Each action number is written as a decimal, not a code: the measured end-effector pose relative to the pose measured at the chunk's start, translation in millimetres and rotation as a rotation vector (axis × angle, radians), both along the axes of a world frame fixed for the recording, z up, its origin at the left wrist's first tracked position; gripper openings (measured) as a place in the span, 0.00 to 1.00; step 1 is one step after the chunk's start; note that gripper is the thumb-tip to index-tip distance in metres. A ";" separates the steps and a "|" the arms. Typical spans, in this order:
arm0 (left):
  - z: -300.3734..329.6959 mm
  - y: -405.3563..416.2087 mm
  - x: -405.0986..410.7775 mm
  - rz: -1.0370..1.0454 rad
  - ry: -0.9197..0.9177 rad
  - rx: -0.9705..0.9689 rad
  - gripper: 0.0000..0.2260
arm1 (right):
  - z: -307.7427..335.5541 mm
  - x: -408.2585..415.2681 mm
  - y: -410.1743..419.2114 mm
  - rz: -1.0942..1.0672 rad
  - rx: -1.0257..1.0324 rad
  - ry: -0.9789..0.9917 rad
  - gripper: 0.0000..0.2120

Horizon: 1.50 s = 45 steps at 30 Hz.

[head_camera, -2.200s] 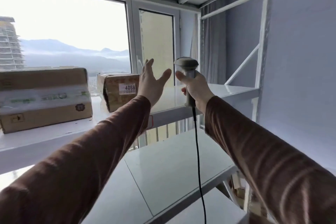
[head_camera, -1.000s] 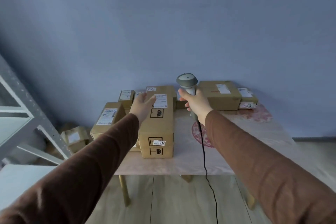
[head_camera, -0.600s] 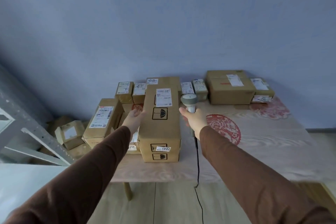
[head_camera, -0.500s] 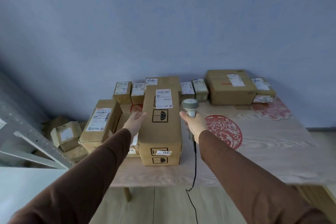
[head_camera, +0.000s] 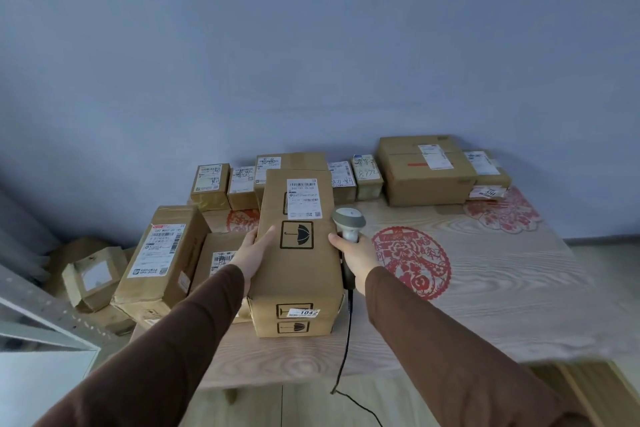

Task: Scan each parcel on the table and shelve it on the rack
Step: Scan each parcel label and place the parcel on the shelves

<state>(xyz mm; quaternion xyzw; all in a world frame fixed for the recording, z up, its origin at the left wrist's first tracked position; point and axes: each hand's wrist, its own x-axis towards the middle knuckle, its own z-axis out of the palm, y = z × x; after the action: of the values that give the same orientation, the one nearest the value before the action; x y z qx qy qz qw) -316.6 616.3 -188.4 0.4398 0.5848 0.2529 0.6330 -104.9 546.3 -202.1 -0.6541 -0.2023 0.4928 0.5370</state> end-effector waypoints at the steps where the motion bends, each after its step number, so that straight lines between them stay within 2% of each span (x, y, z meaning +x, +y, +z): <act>1: 2.5 -2.8 5.8 -0.003 -0.008 0.004 0.34 | 2.4 4.3 -3.8 -0.004 -0.001 -0.005 0.14; 5: 18.4 -20.9 36.8 -0.003 -0.031 0.056 0.35 | 18.3 31.6 -24.8 -0.023 0.025 -0.013 0.13; 9: 42.6 -48.8 77.8 0.018 -0.069 0.108 0.35 | 42.4 74.3 -50.7 -0.024 0.078 -0.017 0.08; 17: 104.0 -116.1 170.4 0.008 -0.135 0.220 0.33 | 99.7 167.7 -112.4 -0.046 0.198 -0.087 0.08; 20: 129.0 -137.1 200.1 0.000 -0.190 0.240 0.29 | 122.9 200.4 -133.4 -0.040 0.288 -0.105 0.07; 23: 152.1 -155.2 224.7 0.029 -0.295 0.226 0.26 | 147.4 228.8 -152.2 -0.032 0.365 -0.124 0.15; 25: 163.7 -161.8 238.4 0.068 -0.317 0.291 0.23 | 163.4 245.7 -161.4 -0.046 0.422 -0.128 0.16; 28: 180.1 -165.5 252.3 0.073 -0.347 0.429 0.16 | 190.3 265.0 -171.6 -0.077 0.503 -0.122 0.17; 32: 203.9 -170.8 266.2 0.068 -0.510 0.498 0.12 | 225.9 279.2 -177.9 -0.092 0.612 -0.143 0.13; 35: 227.3 -174.9 273.6 0.110 -0.563 0.542 0.13 | 249.1 284.8 -182.8 -0.125 0.703 -0.163 0.10; 37: 244.7 -178.5 275.3 0.076 -0.519 0.492 0.23 | 261.8 287.8 -184.5 -0.147 0.755 -0.186 0.09; 40: 267.1 -184.4 274.8 -0.021 -0.484 0.226 0.42 | 277.7 291.1 -186.2 -0.182 0.811 -0.186 0.10; 42: 281.5 -186.4 273.8 -0.098 -0.413 0.108 0.44 | 285.4 291.7 -187.7 -0.206 0.843 -0.193 0.11; 45: 298.6 -190.5 273.7 -0.185 -0.634 -0.073 0.39 | 292.9 288.8 -189.4 -0.207 0.878 -0.198 0.11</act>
<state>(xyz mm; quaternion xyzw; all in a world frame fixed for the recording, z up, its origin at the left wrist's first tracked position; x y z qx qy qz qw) -43.0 425.8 110.2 0.3676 0.3249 0.2974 0.8191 183.9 356.9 90.8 -0.4252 -0.3759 0.2394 0.7878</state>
